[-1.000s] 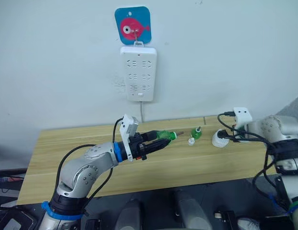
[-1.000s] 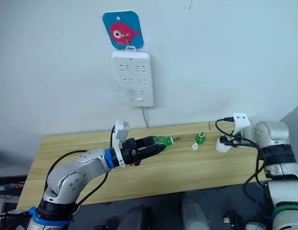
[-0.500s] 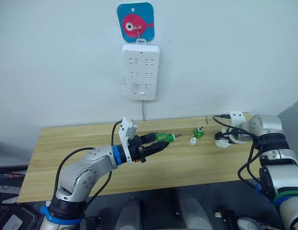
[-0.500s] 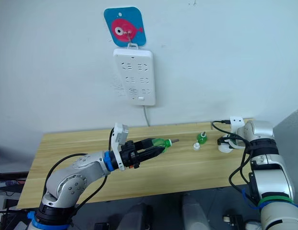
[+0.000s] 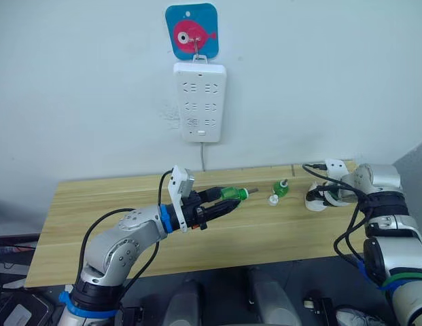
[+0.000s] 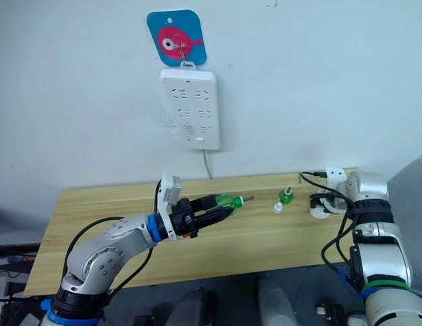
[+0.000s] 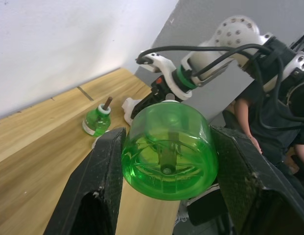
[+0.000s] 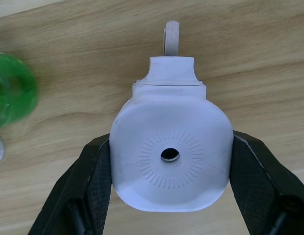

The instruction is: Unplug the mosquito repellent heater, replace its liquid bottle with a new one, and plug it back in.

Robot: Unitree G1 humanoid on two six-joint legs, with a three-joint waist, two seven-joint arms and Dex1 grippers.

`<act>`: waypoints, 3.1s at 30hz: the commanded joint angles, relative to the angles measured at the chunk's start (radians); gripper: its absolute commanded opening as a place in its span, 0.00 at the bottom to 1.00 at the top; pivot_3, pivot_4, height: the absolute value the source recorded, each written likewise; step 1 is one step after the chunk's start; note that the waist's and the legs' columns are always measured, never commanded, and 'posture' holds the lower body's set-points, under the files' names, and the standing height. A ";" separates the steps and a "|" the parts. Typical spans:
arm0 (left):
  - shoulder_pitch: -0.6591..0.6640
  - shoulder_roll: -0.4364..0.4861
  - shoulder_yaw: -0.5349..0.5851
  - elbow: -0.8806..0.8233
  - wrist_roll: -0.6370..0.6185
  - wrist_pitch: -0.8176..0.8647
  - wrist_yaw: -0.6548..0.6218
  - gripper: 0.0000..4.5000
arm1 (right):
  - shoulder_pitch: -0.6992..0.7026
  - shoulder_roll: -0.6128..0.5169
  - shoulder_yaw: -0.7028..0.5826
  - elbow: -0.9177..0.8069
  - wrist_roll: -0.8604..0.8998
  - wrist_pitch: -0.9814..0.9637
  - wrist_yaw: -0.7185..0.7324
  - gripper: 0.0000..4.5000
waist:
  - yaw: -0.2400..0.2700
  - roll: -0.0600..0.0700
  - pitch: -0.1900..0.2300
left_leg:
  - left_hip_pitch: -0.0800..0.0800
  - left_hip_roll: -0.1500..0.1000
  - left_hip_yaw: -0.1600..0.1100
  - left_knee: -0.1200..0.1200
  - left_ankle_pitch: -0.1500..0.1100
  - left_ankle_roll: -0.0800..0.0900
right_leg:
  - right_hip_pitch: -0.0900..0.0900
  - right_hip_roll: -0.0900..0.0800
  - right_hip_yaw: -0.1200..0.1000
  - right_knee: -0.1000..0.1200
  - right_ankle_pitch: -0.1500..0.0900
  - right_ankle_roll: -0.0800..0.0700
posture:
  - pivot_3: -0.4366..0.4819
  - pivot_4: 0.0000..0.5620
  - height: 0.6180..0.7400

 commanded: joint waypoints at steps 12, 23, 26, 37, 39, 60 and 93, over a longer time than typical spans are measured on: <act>-0.235 0.076 0.128 0.150 -0.205 0.171 -0.181 0.52 | 0.264 -0.059 -0.527 -1.043 0.630 0.192 0.450 0.65 | -0.007 0.004 -0.004 | -0.005 0.001 -0.010 0.002 0.000 0.000 | 0.000 0.004 -0.016 0.000 0.000 0.000 | 0.28 0.32 0.92; -0.480 0.180 0.212 0.288 -0.376 0.392 -0.298 0.52 | 0.247 -0.051 -0.445 -1.072 1.080 0.061 0.380 0.65 | -0.008 0.006 -0.005 | -0.006 0.000 -0.013 0.003 0.003 -0.005 | 0.000 0.002 -0.020 0.001 0.000 0.000 | 0.31 0.27 0.92; -0.491 0.199 0.209 0.271 -0.388 0.419 -0.320 0.52 | 0.252 -0.069 -0.403 -1.055 1.134 -0.003 0.342 0.65 | -0.007 0.005 -0.006 | -0.008 -0.001 -0.013 0.003 0.004 -0.007 | -0.001 -0.002 -0.020 0.001 0.000 0.000 | 0.32 0.26 0.92; -0.487 0.206 0.217 0.236 -0.411 0.466 -0.332 0.52 | 0.295 -0.167 -0.288 -1.023 1.237 -0.168 0.278 0.65 | -0.004 0.005 -0.007 | -0.008 -0.001 -0.013 0.003 0.005 -0.009 | -0.001 -0.003 -0.021 0.002 0.000 0.000 | 0.33 0.25 0.92; -0.488 0.204 0.214 0.231 -0.415 0.467 -0.331 0.52 | 0.306 -0.183 -0.273 -1.024 1.240 -0.189 0.282 0.65 | -0.004 0.005 -0.007 | -0.008 -0.001 -0.013 0.003 0.005 -0.009 | -0.001 -0.003 -0.021 0.002 0.000 0.000 | 0.33 0.25 0.92; -0.467 0.186 0.148 0.210 -0.347 0.426 -0.375 0.52 | 0.339 -0.285 -0.164 -1.058 1.306 -0.293 0.301 0.65 | -0.003 0.005 -0.021 | -0.008 -0.001 -0.013 0.005 0.005 -0.009 | -0.001 -0.003 -0.021 0.004 0.000 0.000 | 0.32 0.25 0.92; -0.435 0.142 0.142 0.171 -0.354 0.432 -0.355 0.52 | 0.353 -0.314 -0.085 -1.075 1.241 -0.349 0.295 0.65 | -0.003 0.004 -0.033 | -0.006 -0.001 -0.014 0.017 0.003 -0.005 | 0.000 0.001 -0.019 0.017 0.000 0.000 | 0.31 0.24 0.92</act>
